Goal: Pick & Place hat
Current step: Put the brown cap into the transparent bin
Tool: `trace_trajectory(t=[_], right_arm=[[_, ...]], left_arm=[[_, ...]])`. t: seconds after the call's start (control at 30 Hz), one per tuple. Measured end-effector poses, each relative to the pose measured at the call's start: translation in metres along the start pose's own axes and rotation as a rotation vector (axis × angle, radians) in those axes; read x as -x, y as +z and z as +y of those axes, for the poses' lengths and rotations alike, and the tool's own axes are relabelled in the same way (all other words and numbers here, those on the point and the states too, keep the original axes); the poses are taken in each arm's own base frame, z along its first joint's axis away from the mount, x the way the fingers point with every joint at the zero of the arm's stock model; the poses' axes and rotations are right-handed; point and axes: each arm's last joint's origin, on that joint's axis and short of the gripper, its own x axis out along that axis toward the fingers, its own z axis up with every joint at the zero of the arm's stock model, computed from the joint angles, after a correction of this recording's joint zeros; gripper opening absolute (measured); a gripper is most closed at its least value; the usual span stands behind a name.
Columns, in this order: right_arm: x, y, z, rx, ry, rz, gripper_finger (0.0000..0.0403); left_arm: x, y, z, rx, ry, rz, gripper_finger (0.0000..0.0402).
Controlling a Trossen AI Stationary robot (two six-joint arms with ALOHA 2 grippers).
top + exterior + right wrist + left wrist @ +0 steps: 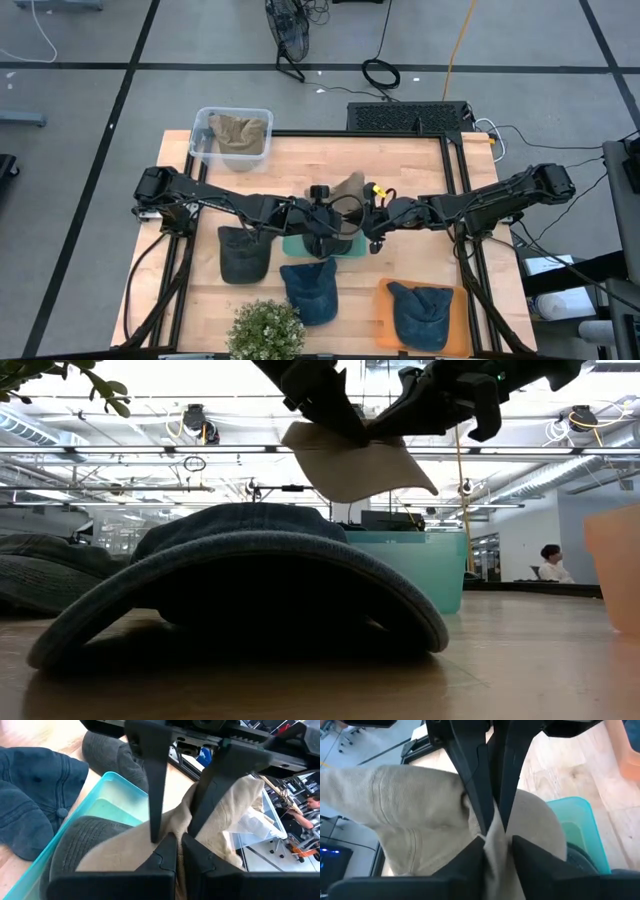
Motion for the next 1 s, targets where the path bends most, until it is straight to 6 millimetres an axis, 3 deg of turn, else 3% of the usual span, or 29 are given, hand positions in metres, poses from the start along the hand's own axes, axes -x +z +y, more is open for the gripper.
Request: trace_trajectory(t=[0.17, 0.3, 0.43, 0.7, 1.0], right_arm=[[0.0, 0.001, -0.001, -0.004, -0.006, -0.011, 0.0], [0.0, 0.001, -0.001, -0.004, -0.008, -0.011, 0.0], [0.0, 0.001, -0.001, -0.004, -0.01, -0.012, 0.0], [0.0, 0.002, -0.001, -0.007, -0.011, -0.024, 0.0013], [0.012, 0.013, -0.006, -0.021, -0.039, -0.091, 0.0045]], left_arm=[[0.0, 0.001, 0.001, 0.005, 0.004, -0.012, 0.0158], [-0.001, 0.0, 0.003, 0.009, 0.03, 0.007, 0.0163], [-0.001, -0.001, 0.003, 0.002, 0.035, 0.01, 0.0127], [-0.001, -0.002, 0.003, -0.062, 0.043, 0.03, 0.0015], [0.002, -0.009, 0.007, -0.209, 0.133, 0.126, 0.0036]])
